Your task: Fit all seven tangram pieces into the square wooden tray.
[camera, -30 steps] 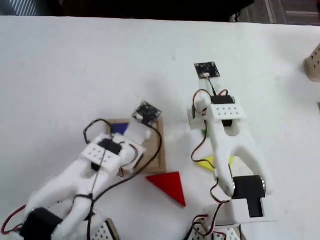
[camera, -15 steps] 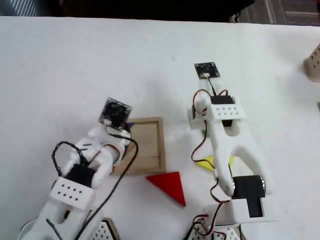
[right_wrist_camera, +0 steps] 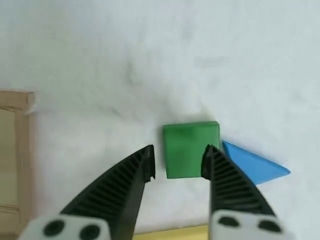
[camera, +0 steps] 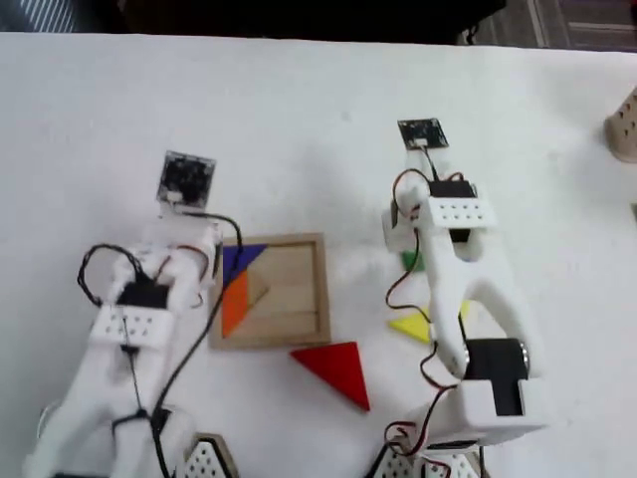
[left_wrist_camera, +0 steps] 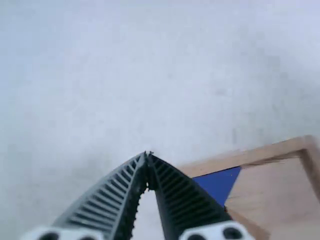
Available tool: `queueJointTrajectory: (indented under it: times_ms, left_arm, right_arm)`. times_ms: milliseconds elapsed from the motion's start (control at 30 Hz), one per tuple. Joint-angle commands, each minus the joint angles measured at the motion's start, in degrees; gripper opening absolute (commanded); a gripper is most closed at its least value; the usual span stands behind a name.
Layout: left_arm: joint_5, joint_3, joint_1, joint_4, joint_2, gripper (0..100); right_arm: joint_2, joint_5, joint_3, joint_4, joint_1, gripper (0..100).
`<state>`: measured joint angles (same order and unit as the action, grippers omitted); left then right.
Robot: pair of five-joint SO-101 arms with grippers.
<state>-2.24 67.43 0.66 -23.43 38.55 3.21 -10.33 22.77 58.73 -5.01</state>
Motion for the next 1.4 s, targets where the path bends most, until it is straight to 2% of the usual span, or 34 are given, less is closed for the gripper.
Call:
queueJointTrajectory:
  times_ms: [0, 200, 433, 533, 633, 733, 867, 967, 1233, 1367]
  left_arm:
    - [-0.35, -9.67, 4.7, 4.84, -12.88, 3]
    - [-0.35, -14.33, 6.2, 13.8, -25.19, 3]
    - [-0.35, -15.21, 6.2, 13.89, -26.68, 3]
    - [-1.93, -15.21, 6.2, 14.15, -26.95, 5]
    - [-5.27, -15.12, 6.2, 13.89, -26.95, 11]
    - [-5.27, -14.51, 6.02, 13.89, -27.03, 16]
    - [-5.54, -13.89, 5.67, 14.15, -27.03, 16]
    - [-5.54, -13.89, 5.67, 14.24, -27.12, 16]
    - [-5.63, -14.07, 5.67, 14.24, -29.14, 16]
    - [-5.63, -14.24, 6.11, 14.33, -29.76, 16]
  right_arm:
    - [2.86, -4.4, -4.92, -0.48, -0.22, 15.9]
    - [11.3, -4.66, -13.01, 4.53, -0.22, 15.9]
    - [15.69, -7.82, -16.97, 7.34, 1.54, 27.0]
    - [15.96, -10.02, -16.7, 7.52, 2.07, 27.2]
    - [15.96, -10.37, -16.7, 8.75, 2.15, 27.2]
    - [16.22, -10.46, -16.53, 9.45, 1.8, 27.2]
    - [16.22, -13.19, -13.54, 8.84, 1.01, 27.2]
    - [16.75, -13.63, -11.78, 7.25, 0.92, 24.1]
    - [17.01, -13.54, -11.78, 6.11, 0.84, 7.8]
    - [17.01, -13.27, -11.78, 5.93, 0.84, 3.9]
